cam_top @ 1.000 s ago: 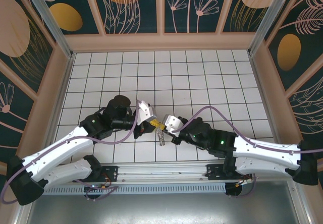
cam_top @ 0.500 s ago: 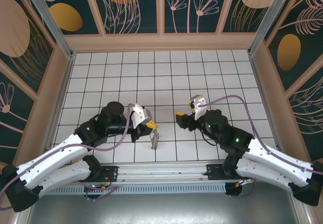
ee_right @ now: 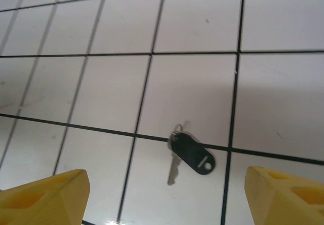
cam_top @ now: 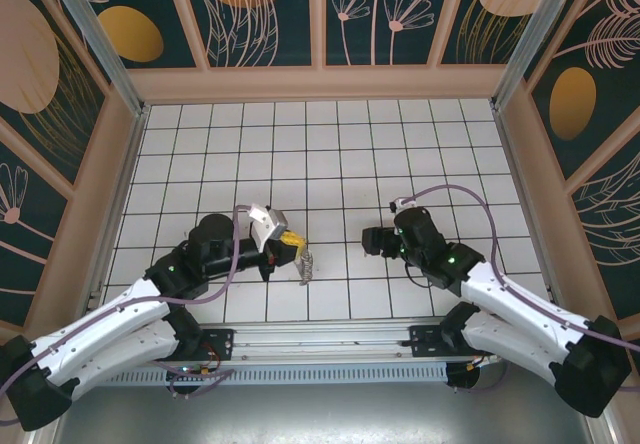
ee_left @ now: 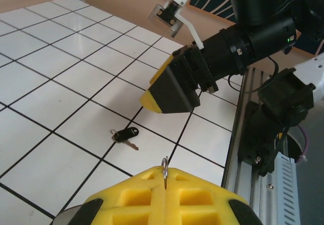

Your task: Put the keys on the keyring

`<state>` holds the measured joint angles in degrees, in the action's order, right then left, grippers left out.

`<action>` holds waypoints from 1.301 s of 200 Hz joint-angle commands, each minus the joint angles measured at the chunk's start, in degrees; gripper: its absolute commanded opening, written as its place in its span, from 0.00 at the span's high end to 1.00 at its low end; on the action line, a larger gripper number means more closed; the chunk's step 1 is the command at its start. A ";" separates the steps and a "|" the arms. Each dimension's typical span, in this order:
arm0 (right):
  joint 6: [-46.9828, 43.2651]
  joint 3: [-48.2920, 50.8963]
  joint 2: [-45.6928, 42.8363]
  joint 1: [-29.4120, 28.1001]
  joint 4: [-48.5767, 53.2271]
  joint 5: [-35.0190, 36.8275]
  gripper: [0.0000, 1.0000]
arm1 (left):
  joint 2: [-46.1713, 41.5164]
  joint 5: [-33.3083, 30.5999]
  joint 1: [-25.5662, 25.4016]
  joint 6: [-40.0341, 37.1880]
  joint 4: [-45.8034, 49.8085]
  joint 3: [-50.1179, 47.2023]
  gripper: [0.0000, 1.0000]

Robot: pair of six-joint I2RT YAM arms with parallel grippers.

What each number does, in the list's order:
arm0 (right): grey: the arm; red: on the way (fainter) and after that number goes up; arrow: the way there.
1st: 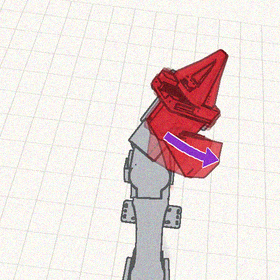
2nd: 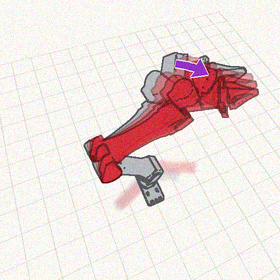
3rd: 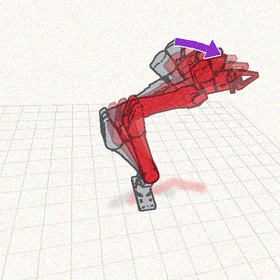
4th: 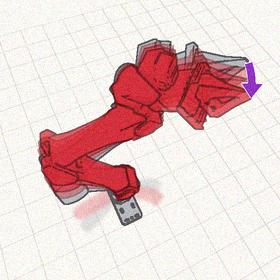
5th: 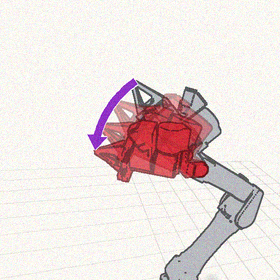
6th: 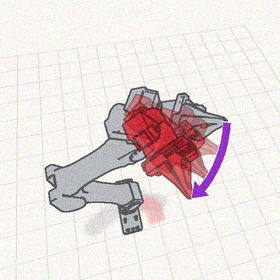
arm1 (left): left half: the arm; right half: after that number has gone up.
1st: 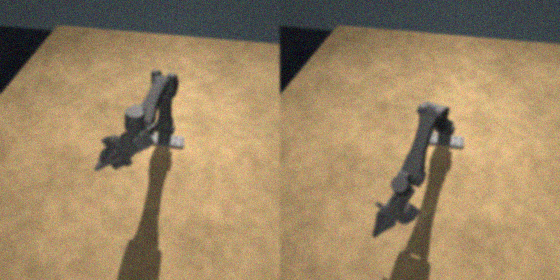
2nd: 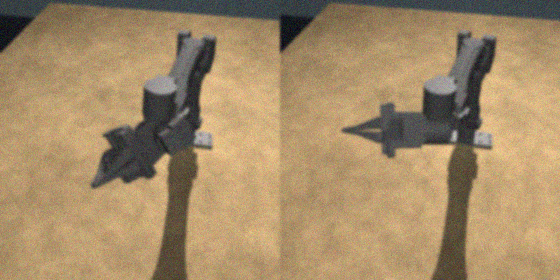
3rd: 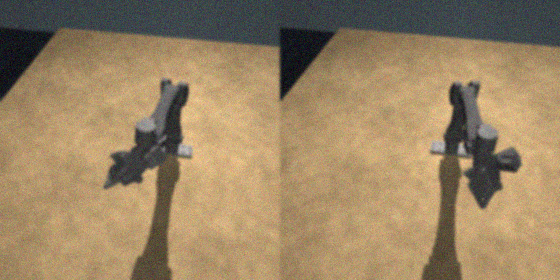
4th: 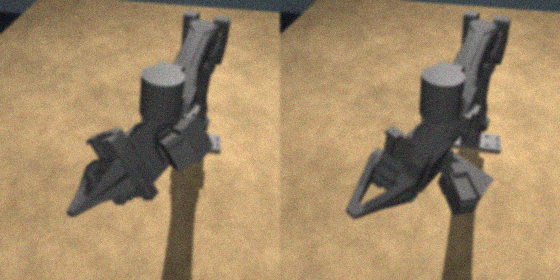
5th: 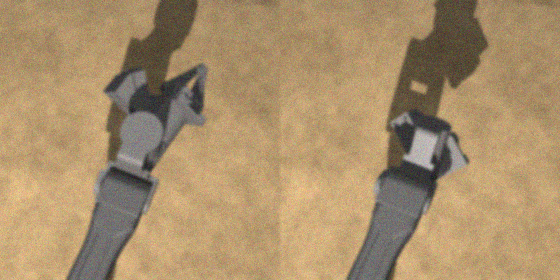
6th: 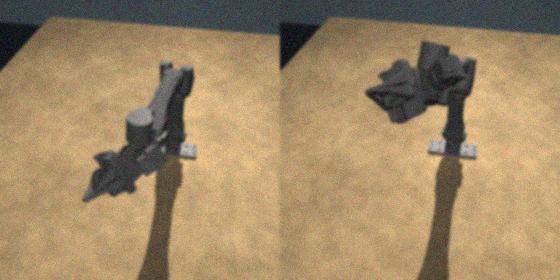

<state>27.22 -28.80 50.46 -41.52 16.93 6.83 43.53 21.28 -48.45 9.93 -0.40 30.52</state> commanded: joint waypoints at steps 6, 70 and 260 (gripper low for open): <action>2.91 1.37 2.89 2.29 -1.48 -0.97 0.20 | -1.19 -2.55 -0.20 4.65 -8.08 -4.08 1.00; 3.96 -2.81 17.27 2.59 -3.25 -1.16 0.23 | -3.32 -5.26 -0.24 4.12 -8.24 -7.08 1.00; 1.43 -6.10 30.34 0.44 -5.72 -0.49 0.46 | -4.41 -4.74 -0.24 5.00 -11.28 -9.37 1.00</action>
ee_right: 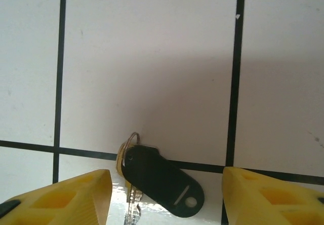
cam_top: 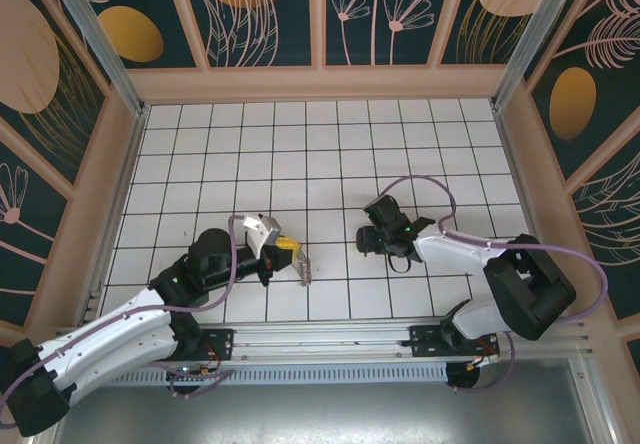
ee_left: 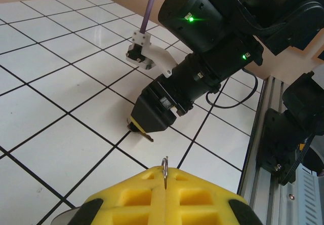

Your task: Put the keys on the keyring

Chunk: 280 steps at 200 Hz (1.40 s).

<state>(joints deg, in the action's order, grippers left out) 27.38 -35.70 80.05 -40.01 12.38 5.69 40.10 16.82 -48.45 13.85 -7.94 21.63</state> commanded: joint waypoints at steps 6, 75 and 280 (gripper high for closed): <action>1.36 0.83 0.93 -1.27 -0.99 0.91 0.48 | -1.04 -0.32 -0.24 1.02 -3.62 -0.45 1.00; 1.72 -1.30 3.23 -4.87 2.08 3.95 0.49 | -2.12 -0.12 -0.18 1.40 -3.96 -1.26 1.00; -2.58 -7.71 7.39 -2.76 0.60 5.29 0.55 | -2.90 0.05 -0.20 1.51 -3.52 -1.61 1.00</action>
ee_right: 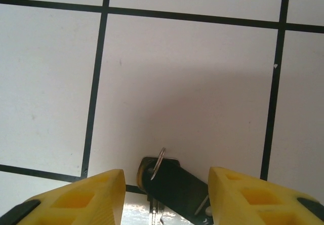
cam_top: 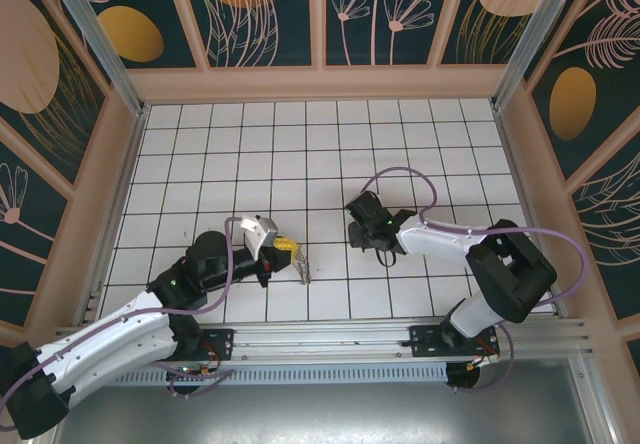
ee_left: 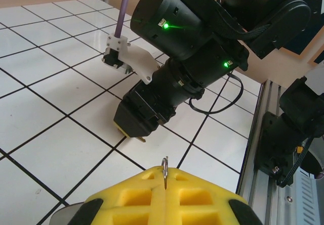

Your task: Put the keys on the keyring

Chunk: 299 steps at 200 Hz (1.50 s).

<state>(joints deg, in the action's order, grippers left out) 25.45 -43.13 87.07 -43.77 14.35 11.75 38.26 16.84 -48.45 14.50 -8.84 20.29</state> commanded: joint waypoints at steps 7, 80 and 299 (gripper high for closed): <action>-0.71 -0.31 0.55 1.25 -1.80 -1.08 0.57 | -1.08 -0.04 -0.22 0.86 -2.70 -0.26 1.00; -1.63 -1.04 3.89 1.62 -3.45 -2.37 0.72 | -1.38 -0.08 -0.25 0.81 -2.67 -0.41 1.00; -19.64 16.75 -26.83 -11.47 -24.14 -12.41 1.00 | -1.55 1.39 -0.20 -0.24 2.60 4.88 1.00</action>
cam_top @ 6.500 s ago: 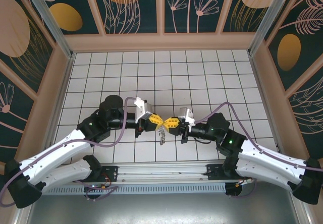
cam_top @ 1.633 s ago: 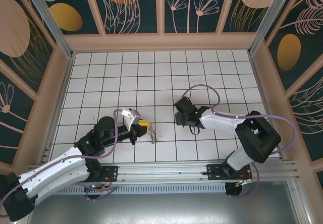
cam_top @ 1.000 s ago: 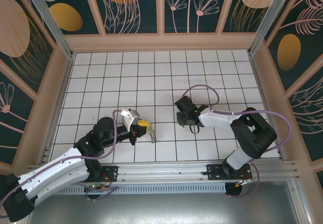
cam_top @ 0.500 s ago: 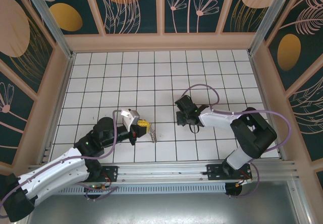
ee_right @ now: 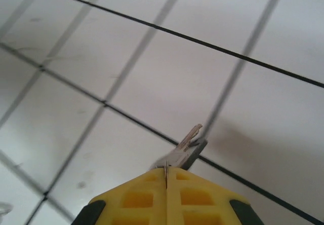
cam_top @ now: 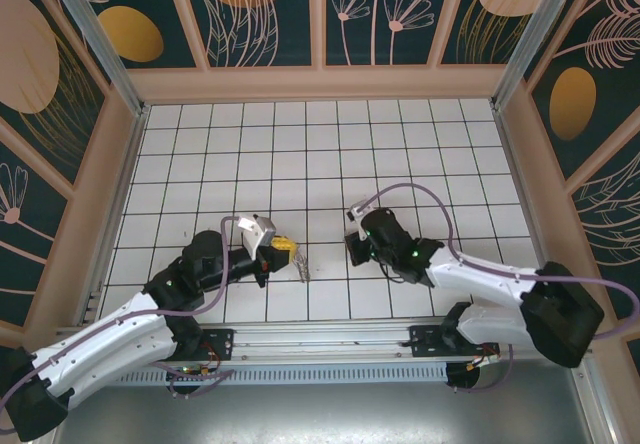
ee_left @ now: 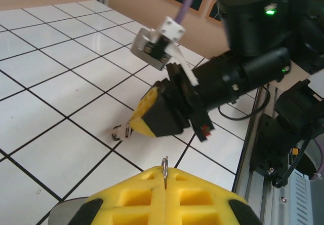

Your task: Put the keys on the keyring

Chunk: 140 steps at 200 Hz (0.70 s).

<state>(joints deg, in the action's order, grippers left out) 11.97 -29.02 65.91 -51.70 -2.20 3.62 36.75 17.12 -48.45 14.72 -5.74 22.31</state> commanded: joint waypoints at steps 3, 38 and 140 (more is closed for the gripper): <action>-6.63 2.94 -6.50 -4.07 -8.32 -5.00 1.00 | -0.03 0.86 -0.24 -0.62 -0.36 3.06 1.00; -9.08 4.17 -14.11 -7.72 -11.95 -11.13 1.00 | 3.71 -2.29 -0.20 -3.03 4.99 8.04 1.00; -12.23 -1.94 -19.07 -12.98 -7.39 -16.52 1.00 | 6.41 4.14 -0.18 -10.43 6.47 12.83 1.00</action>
<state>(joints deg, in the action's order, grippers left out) 1.13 -27.35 49.50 -64.25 -10.94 -16.05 44.95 18.15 -48.45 7.31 1.15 32.49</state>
